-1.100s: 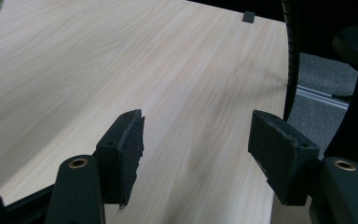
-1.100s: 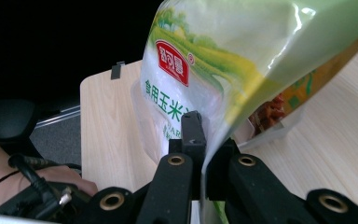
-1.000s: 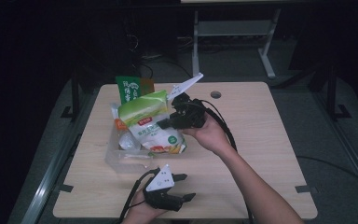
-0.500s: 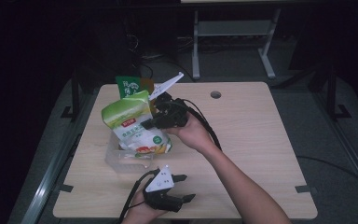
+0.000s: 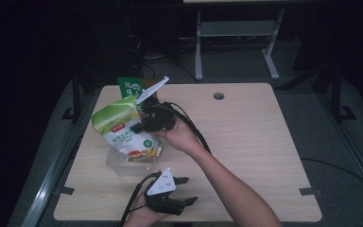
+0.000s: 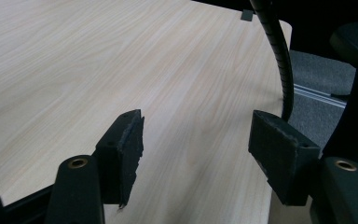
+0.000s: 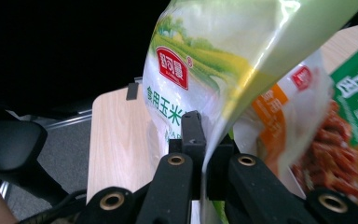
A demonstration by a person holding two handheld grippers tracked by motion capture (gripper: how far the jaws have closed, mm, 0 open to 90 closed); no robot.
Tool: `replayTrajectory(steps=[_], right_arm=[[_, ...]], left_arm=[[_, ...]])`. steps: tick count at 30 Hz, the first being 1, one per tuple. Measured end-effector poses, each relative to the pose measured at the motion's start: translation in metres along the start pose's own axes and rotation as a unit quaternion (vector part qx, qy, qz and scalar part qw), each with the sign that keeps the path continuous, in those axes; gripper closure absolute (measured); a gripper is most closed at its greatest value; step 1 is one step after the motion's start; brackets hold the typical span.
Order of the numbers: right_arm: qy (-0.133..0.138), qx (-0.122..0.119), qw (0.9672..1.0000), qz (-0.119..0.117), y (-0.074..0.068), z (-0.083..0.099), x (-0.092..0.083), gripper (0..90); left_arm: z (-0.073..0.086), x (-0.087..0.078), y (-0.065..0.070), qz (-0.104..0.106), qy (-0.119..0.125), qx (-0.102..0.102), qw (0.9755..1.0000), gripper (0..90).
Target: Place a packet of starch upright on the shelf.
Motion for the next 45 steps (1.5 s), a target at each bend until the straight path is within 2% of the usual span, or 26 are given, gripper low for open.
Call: replayTrajectory(steps=[5, 8, 19, 21, 26, 33, 37, 39, 42, 45], right_arm=[[-0.001, -0.002, 1.0, -0.009, -0.001, -0.005, 0.012, 89.3], [-0.002, -0.004, 0.9997, -0.023, -0.001, -0.008, 0.025, 89.3], [-0.011, -0.009, 0.9996, -0.026, -0.002, -0.013, 0.043, 89.3], [-0.014, -0.008, 0.9995, -0.026, -0.001, -0.013, 0.046, 89.3], [-0.015, -0.003, 0.9994, -0.03, 0.002, -0.012, 0.055, 89.3], [-0.027, -0.008, 0.9989, -0.036, 0.006, -0.005, 0.073, 89.0], [-0.027, 0.006, 0.9988, -0.04, 0.009, 0.001, 0.076, 88.2], [-0.033, 0.005, 0.9987, -0.038, 0.01, 0.004, 0.075, 86.6], [-0.043, -0.004, 0.9988, -0.021, 0.01, 0.007, 0.071, 78.9], [-0.05, -0.015, 0.9986, -0.003, 0.011, 0.009, 0.065, 78.7]], left_arm=[[0.001, -0.002, 0.001, 0.0, 0.002, -0.002, 1.0, 34.8], [0.001, -0.003, 0.0, -0.001, 0.003, -0.002, 1.0, 34.8], [0.003, -0.002, 0.001, 0.002, 0.001, 0.0, 1.0, 34.7], [0.003, -0.002, 0.001, 0.002, 0.0, 0.003, 1.0, 34.7], [0.003, -0.002, 0.002, 0.003, 0.0, -0.005, 1.0, 34.8], [0.003, -0.003, 0.001, -0.002, -0.002, 0.004, 1.0, 34.8], [0.003, -0.003, 0.0, -0.004, -0.005, 0.007, 1.0, 34.8], [0.003, -0.003, 0.0, -0.004, -0.005, 0.007, 1.0, 34.8], [0.003, -0.002, 0.001, -0.003, -0.005, 0.006, 1.0, 34.8], [0.003, -0.001, 0.002, -0.003, -0.006, 0.006, 1.0, 34.8]])
Point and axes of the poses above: each handheld gripper's, and its own axes: x roughly forward along the jaws, z roughly out of its underside, y roughly to its right, the point moved 3 cm from there along x, roughly forward along the jaws, and after that the axes turned 12 degrees about -y, right-handed, at the moved point
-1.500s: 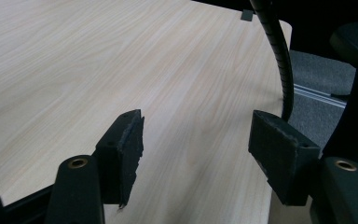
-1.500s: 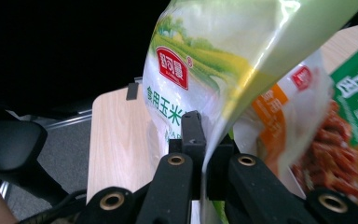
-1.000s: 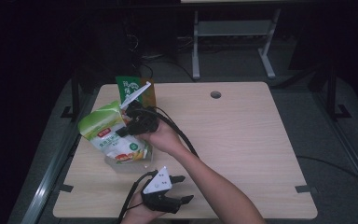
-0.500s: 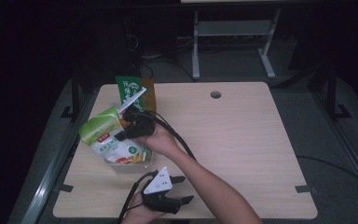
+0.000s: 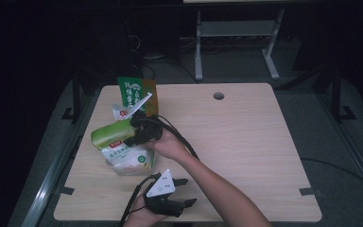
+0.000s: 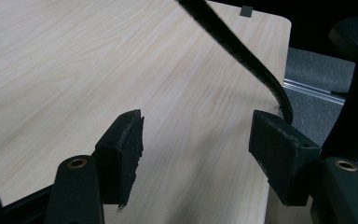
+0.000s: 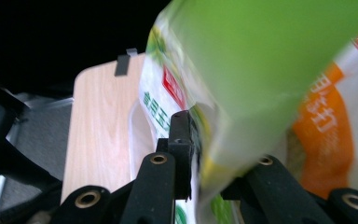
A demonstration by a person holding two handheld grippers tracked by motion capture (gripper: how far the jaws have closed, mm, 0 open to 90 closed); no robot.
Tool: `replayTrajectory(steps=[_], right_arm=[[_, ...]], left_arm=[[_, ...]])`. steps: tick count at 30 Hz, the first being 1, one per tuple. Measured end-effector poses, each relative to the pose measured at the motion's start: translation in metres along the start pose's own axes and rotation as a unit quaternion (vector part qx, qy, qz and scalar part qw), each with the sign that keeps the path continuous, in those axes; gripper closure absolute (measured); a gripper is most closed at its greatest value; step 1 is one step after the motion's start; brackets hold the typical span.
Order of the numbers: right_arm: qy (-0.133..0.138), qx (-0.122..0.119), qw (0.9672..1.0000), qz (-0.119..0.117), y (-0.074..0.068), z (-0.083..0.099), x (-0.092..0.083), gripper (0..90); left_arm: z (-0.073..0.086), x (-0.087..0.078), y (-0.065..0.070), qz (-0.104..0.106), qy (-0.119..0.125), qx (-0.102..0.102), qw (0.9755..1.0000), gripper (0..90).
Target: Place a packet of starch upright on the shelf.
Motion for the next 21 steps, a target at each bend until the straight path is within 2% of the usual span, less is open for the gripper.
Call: replayTrajectory(steps=[5, 8, 10, 15, 21], right_arm=[[-0.007, -0.002, 1.0, 0.005, 0.0, 0.006, -0.005, 79.7], [-0.02, -0.003, 0.9998, 0.002, 0.0, 0.01, -0.004, 80.5], [-0.019, 0.001, 0.9998, 0.003, 0.002, 0.015, -0.003, 81.1], [-0.023, 0.011, 0.9996, -0.009, 0.005, 0.027, -0.002, 84.1], [-0.022, 0.014, 0.9996, -0.01, 0.006, 0.03, -0.004, 79.5]], left_arm=[[0.0, 0.0, 0.001, 0.002, 0.001, -0.005, 1.0, 34.8], [0.0, 0.0, 0.0, 0.001, -0.001, -0.003, 1.0, 34.8], [0.001, 0.0, 0.0, 0.001, -0.002, -0.004, 1.0, 34.8], [0.0, 0.001, 0.0, 0.003, 0.0, -0.008, 1.0, 34.9], [0.0, 0.001, -0.001, 0.001, -0.002, -0.01, 1.0, 34.8]])
Point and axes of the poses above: each handheld gripper's, and its own axes: x roughly forward along the jaws, z roughly out of its underside, y roughly to its right, the point moved 3 cm from there along x, roughly forward along the jaws, and after that the axes turned 12 degrees about -y, right-handed, at the moved point
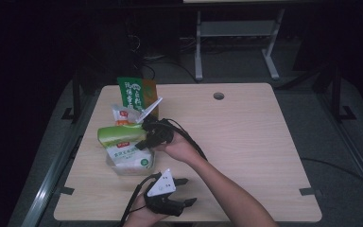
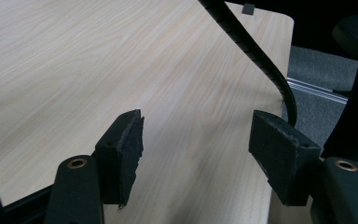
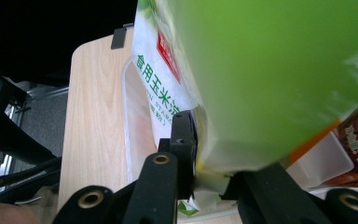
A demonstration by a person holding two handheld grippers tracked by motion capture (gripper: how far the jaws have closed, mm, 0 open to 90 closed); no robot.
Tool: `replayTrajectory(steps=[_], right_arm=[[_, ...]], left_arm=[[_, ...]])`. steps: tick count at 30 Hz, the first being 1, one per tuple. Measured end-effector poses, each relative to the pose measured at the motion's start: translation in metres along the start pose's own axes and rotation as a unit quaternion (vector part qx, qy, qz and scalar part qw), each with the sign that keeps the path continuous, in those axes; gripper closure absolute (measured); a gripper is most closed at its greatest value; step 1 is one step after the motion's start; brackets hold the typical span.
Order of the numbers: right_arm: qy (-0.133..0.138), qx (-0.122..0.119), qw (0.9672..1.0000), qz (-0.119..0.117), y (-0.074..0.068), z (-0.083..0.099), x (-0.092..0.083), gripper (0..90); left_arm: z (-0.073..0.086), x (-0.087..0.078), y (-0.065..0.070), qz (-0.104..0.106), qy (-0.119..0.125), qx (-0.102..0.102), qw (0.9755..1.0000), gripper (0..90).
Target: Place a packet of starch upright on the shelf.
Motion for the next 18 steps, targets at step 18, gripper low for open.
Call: replayTrajectory(steps=[18], right_arm=[[0.009, 0.0, 0.9997, -0.024, -0.0007, 0.0032, -0.0045, 86.3]], left_arm=[[0.0003, 0.001, -0.007, -0.01, -0.002, -0.01, 0.9999, 33.7]])
Point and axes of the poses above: each handheld gripper's, and its own axes: x roughly forward along the jaws, z roughly out of its underside, y roughly to its right, the point moved 3 cm from there along x, roughly forward along the jaws, and after that the axes turned 12 degrees about -y, right-handed, at the moved point
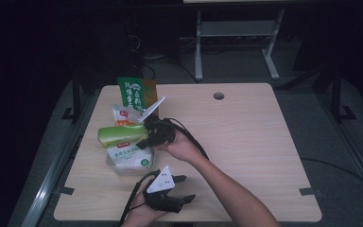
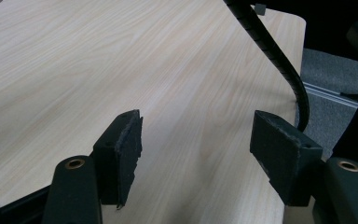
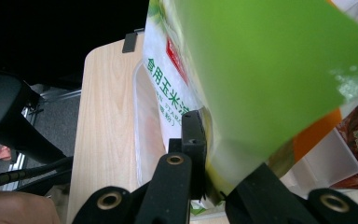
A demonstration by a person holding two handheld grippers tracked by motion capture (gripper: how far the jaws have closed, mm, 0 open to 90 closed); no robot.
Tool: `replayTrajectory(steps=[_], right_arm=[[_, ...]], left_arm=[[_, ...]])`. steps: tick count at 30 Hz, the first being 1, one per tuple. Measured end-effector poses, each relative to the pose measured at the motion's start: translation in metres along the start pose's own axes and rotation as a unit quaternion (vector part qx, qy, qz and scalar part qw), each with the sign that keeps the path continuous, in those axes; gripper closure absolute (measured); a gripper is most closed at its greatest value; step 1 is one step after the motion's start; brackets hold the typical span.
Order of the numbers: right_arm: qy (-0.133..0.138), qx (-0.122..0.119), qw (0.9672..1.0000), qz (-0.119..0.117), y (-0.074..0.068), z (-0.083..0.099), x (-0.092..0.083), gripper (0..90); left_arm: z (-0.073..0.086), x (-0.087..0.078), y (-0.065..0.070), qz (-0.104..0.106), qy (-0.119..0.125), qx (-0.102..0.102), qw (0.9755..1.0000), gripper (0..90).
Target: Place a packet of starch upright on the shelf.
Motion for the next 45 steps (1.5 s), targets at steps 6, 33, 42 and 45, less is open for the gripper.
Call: replayTrajectory(steps=[6, 33, 42, 45], right_arm=[[0.017, 0.005, 0.9998, -0.006, 0.004, 0.003, -0.007, 74.8], [0.048, 0.057, 0.9965, 0.039, 0.029, 0.06, -0.067, 44.9], [0.045, 0.082, 0.9938, 0.06, 0.037, 0.084, -0.08, 41.0], [0.049, 0.092, 0.9926, 0.062, 0.039, 0.091, -0.086, 39.9]], left_arm=[[0.0, -0.001, -0.002, -0.002, -0.001, 0.001, 1.0, 33.3], [-0.002, -0.005, -0.016, -0.018, -0.002, 0.001, 0.9998, 31.9], [-0.002, -0.009, -0.02, -0.022, 0.001, -0.004, 0.9998, 31.7], [-0.002, -0.009, -0.021, -0.023, -0.002, -0.003, 0.9997, 31.6]])
Point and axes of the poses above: each handheld gripper's, and its own axes: x roughly forward along the jaws, z roughly out of its underside, y roughly to its right, the point moved 3 cm from there along x, roughly forward along the jaws, and after that the axes turned 12 degrees about -y, right-handed, at the moved point
